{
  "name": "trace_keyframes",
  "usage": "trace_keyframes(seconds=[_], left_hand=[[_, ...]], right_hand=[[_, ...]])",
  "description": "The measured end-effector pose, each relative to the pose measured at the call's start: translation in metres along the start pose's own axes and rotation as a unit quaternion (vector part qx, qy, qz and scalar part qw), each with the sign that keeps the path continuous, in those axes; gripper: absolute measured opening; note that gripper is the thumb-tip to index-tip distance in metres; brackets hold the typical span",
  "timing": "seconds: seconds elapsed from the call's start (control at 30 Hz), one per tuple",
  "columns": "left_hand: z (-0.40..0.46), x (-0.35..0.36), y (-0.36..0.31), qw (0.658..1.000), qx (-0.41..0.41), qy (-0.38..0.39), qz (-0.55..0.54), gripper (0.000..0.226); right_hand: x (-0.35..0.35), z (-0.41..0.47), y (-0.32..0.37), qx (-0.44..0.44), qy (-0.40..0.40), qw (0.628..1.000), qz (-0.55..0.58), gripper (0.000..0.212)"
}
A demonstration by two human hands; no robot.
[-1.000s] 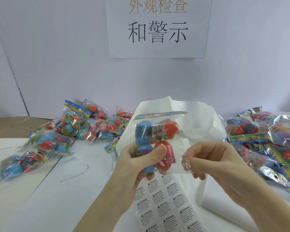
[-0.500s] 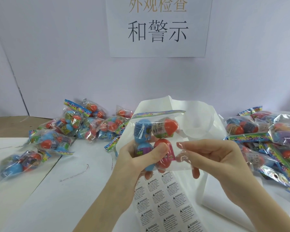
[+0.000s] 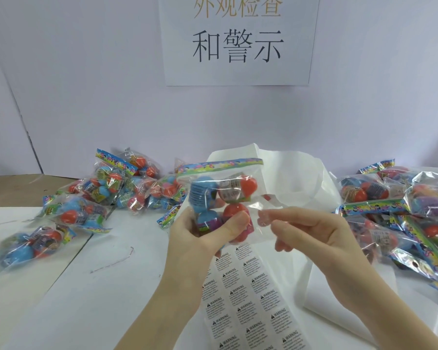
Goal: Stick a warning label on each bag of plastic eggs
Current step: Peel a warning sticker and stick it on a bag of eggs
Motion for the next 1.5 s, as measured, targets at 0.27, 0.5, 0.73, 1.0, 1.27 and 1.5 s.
trace_keyframes(seconds=[0.27,0.5,0.73,1.0,1.27,1.5], left_hand=[[0.006,-0.018,0.004,0.972,-0.023,-0.213,-0.098,0.033],[0.011,-0.026,0.012,0.943,-0.18,-0.198,-0.199,0.015],[0.012,-0.022,0.014,0.956,-0.203,-0.118,-0.177,0.016],[0.008,-0.012,0.005,0.969,-0.183,-0.026,-0.164,0.028],[0.003,-0.003,-0.003,0.972,-0.111,0.095,-0.182,0.026],[0.002,-0.002,0.001,0.968,-0.143,0.091,-0.187,0.031]], right_hand=[[-0.002,0.001,-0.012,0.017,-0.068,0.997,-0.027,0.014],[0.009,-0.006,-0.043,0.112,0.014,0.971,-0.212,0.034],[0.02,-0.009,-0.048,0.131,0.054,0.964,-0.225,0.034],[0.012,-0.006,-0.039,0.12,-0.027,0.987,-0.101,0.024],[0.011,-0.005,-0.027,0.046,-0.055,0.991,-0.114,0.04],[0.011,-0.004,-0.017,0.001,-0.093,0.992,-0.087,0.032]])
Point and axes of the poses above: each hand's wrist, its own z-axis towards the middle knuckle, its own x-axis out of the palm, y = z × x, the point moved 3 cm from there along z, towards the middle knuckle, and after that the axes turned 7 degrees about -x, right-handed, at the moved point
